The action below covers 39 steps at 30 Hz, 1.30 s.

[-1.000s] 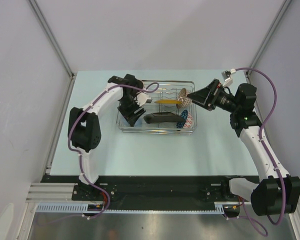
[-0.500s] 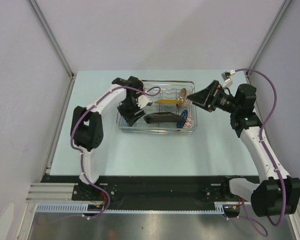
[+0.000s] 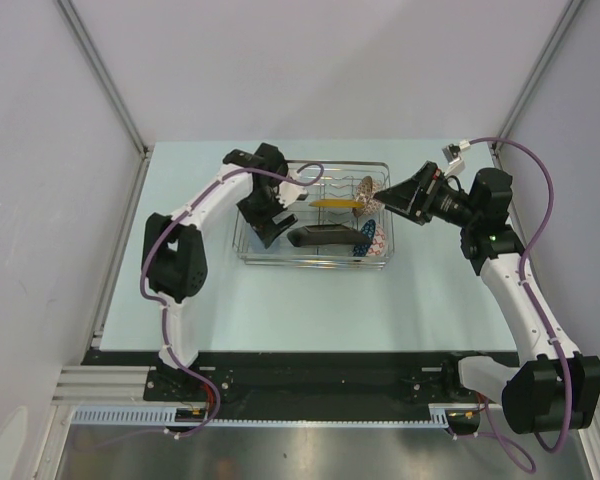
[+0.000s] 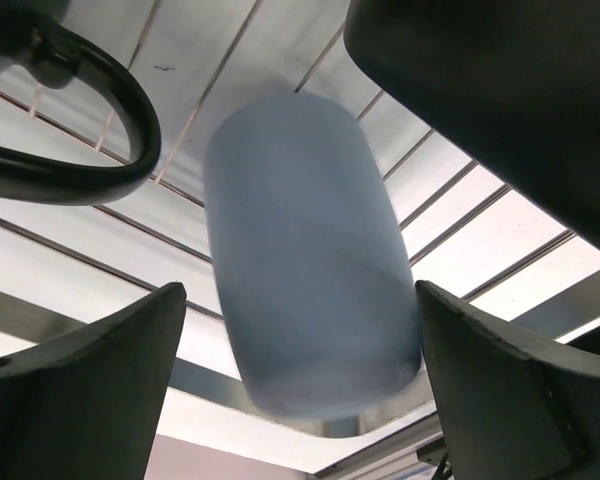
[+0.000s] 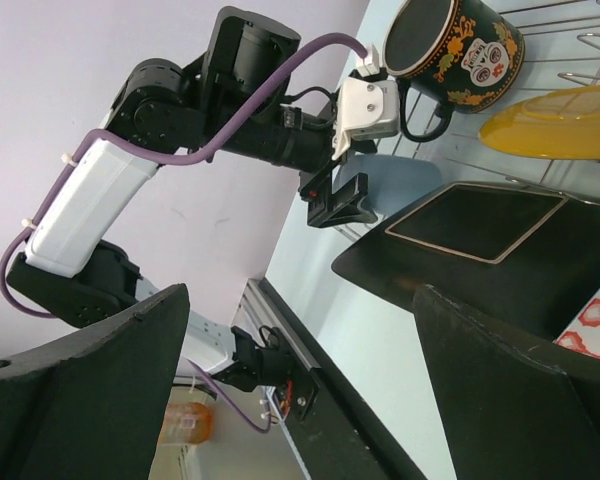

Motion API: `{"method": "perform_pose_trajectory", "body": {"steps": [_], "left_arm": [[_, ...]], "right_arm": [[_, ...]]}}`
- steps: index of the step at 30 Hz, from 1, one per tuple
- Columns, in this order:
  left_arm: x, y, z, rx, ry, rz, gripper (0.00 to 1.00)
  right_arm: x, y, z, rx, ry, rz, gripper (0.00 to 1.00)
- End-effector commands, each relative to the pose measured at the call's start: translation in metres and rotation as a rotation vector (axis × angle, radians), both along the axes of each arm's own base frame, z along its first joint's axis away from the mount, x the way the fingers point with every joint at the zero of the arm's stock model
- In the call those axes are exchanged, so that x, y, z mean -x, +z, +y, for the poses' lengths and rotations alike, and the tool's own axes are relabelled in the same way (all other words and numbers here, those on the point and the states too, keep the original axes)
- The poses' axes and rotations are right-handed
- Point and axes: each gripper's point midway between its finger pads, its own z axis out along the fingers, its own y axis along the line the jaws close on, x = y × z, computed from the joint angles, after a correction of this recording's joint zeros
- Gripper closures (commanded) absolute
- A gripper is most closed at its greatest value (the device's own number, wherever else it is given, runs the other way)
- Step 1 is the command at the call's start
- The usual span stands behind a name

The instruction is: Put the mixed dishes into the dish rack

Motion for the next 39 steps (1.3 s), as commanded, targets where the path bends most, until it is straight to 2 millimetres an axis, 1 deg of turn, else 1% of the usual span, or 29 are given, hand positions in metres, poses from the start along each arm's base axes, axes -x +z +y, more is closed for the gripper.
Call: {"method": "perform_pose_trajectory", "body": {"steps": [1,2,6,9,11,13,17,18,20,21,23,25,26,27,28,29,30,31,32,33,34,35,36,37,38,39], "left_arm": [[-0.001,0.026,-0.008,0.055,-0.011,-0.056,0.0],[0.0,0.024,-0.007,0.048,-0.011,-0.054,0.0],[0.007,0.012,-0.002,0.034,-0.007,-0.035,0.0],[0.006,0.013,-0.001,0.031,-0.004,-0.043,0.0],[0.004,0.02,-0.001,0.032,-0.001,-0.066,0.0],[-0.001,0.031,0.001,0.032,0.004,-0.1,0.0],[-0.009,0.06,0.003,0.036,0.012,-0.183,0.0],[-0.011,0.074,0.004,0.044,0.014,-0.221,0.0],[-0.015,0.092,0.01,0.032,0.029,-0.279,0.0],[-0.016,0.105,0.013,0.041,0.038,-0.315,0.0],[-0.015,0.119,0.019,0.052,0.062,-0.347,0.0],[-0.009,0.133,0.023,0.076,0.083,-0.376,0.0],[-0.008,0.134,0.022,0.1,0.092,-0.388,0.0],[-0.009,0.138,0.025,0.125,0.113,-0.404,0.0],[-0.004,0.154,0.027,0.181,0.139,-0.441,0.0],[-0.007,0.157,0.028,0.218,0.162,-0.467,0.0],[-0.005,0.17,0.036,0.29,0.215,-0.487,0.0],[-0.006,0.175,0.043,0.323,0.249,-0.499,0.0],[-0.007,0.175,0.049,0.354,0.28,-0.507,0.0],[-0.008,0.175,0.061,0.399,0.334,-0.497,0.0],[-0.002,0.182,0.069,0.418,0.356,-0.519,0.0],[-0.002,0.171,0.082,0.419,0.396,-0.514,0.0],[0.002,0.167,0.086,0.426,0.407,-0.517,0.0],[0.005,0.18,0.091,0.44,0.406,-0.588,0.0],[0.012,0.16,0.096,0.422,0.422,-0.562,0.0],[0.016,0.158,0.098,0.415,0.426,-0.576,0.0]], "right_arm": [[0.005,0.01,-0.001,0.014,0.004,-0.058,0.0],[0.006,0.006,-0.002,0.015,0.002,-0.03,0.0],[0.007,0.006,-0.001,0.016,0.006,-0.029,0.0],[0.009,0.005,-0.001,0.02,0.01,-0.029,0.0],[0.009,0.004,-0.002,0.024,0.009,-0.026,0.0],[0.009,0.004,-0.002,0.029,0.007,-0.032,0.0],[0.009,0.003,-0.004,0.043,-0.003,-0.039,0.0],[0.009,0.002,-0.004,0.05,-0.005,-0.045,0.0],[0.008,0.0,-0.006,0.064,-0.017,-0.046,0.0],[0.008,-0.001,-0.008,0.081,-0.023,-0.06,0.0],[0.008,-0.007,-0.011,0.111,-0.05,-0.052,0.0],[0.011,-0.013,-0.016,0.156,-0.068,-0.053,0.0],[0.008,-0.013,-0.02,0.185,-0.098,-0.061,0.0],[0.008,-0.015,-0.024,0.214,-0.118,-0.064,0.0],[0.011,-0.023,-0.028,0.275,-0.128,-0.064,0.0],[0.01,-0.023,-0.032,0.324,-0.172,-0.082,0.0],[0.011,-0.024,-0.034,0.358,-0.19,-0.089,0.0],[0.014,-0.032,-0.037,0.42,-0.209,-0.092,0.0],[0.015,-0.031,-0.038,0.439,-0.219,-0.095,0.0],[0.017,-0.034,-0.038,0.454,-0.219,-0.09,0.0],[0.018,-0.038,-0.041,0.475,-0.229,-0.079,0.0],[0.02,-0.038,-0.041,0.481,-0.229,-0.084,0.0],[0.02,-0.04,-0.042,0.491,-0.233,-0.075,0.0],[0.019,-0.041,-0.045,0.504,-0.246,-0.078,0.0],[0.02,-0.04,-0.046,0.508,-0.25,-0.083,0.0],[0.02,-0.04,-0.047,0.511,-0.256,-0.085,0.0]]}}
